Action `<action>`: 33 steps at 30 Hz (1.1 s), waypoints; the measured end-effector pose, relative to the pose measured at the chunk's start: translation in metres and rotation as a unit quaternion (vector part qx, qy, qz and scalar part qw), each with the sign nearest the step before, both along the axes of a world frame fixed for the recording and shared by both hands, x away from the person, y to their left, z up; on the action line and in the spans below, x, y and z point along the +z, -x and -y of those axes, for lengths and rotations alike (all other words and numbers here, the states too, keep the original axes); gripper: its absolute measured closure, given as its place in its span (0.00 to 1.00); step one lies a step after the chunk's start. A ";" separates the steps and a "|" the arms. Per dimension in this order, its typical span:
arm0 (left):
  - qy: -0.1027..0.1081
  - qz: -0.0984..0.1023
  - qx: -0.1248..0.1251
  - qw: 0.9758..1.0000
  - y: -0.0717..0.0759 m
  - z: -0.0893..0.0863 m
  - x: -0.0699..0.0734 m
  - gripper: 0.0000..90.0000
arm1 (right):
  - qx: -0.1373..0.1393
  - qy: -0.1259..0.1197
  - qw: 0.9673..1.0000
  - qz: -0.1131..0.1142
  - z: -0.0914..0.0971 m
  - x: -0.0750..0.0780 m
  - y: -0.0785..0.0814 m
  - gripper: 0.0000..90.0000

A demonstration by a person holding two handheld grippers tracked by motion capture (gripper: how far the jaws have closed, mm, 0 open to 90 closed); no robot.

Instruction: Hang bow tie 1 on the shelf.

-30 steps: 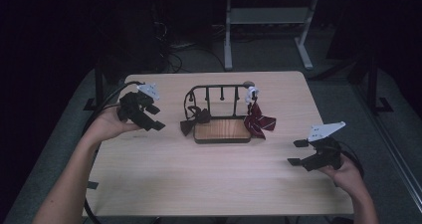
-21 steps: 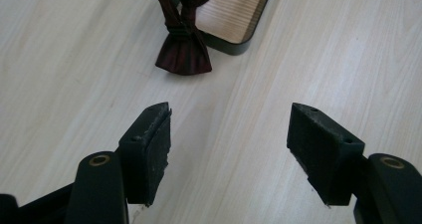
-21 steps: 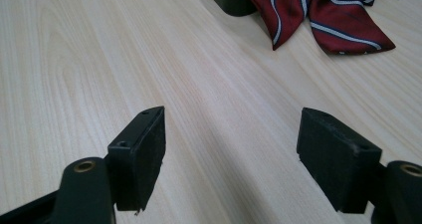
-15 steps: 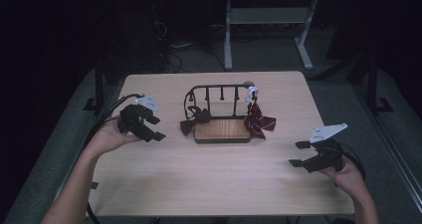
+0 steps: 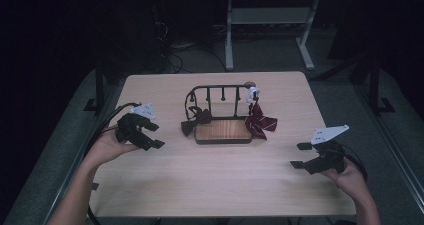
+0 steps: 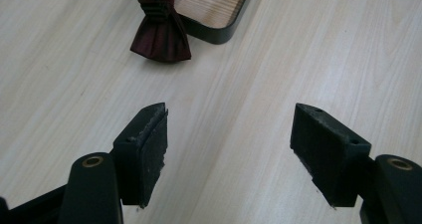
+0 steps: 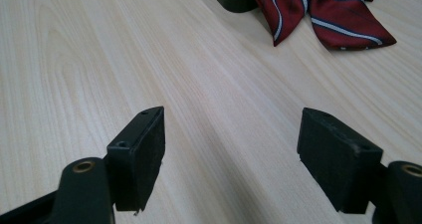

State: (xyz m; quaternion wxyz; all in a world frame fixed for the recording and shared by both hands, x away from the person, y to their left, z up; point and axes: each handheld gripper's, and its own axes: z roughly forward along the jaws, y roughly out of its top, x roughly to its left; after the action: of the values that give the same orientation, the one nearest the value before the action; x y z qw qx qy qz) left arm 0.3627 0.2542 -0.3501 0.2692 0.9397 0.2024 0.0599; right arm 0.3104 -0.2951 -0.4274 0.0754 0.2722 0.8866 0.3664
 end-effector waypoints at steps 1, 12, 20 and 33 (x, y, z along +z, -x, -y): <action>0.006 0.002 0.004 1.000 0.002 0.000 -0.002 0.34 | -0.001 0.000 1.000 -0.002 0.000 0.000 0.000 0.29; 0.002 0.006 0.006 1.000 0.011 -0.001 -0.016 0.32 | -0.004 0.002 1.000 -0.003 0.001 -0.002 0.001 0.29; 0.013 0.010 0.018 1.000 0.018 -0.005 -0.028 0.32 | -0.003 0.002 1.000 -0.004 0.002 -0.003 0.001 0.29; 0.019 0.010 0.031 0.999 0.025 -0.007 -0.044 0.31 | -0.004 0.002 1.000 -0.005 0.002 -0.003 0.002 0.29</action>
State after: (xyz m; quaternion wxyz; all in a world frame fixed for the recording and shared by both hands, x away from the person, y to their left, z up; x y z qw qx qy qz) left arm 0.3374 0.2617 -0.3946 0.2868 0.9270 0.2302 0.0740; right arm 0.3081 -0.2972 -0.4308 0.0733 0.2772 0.8864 0.3634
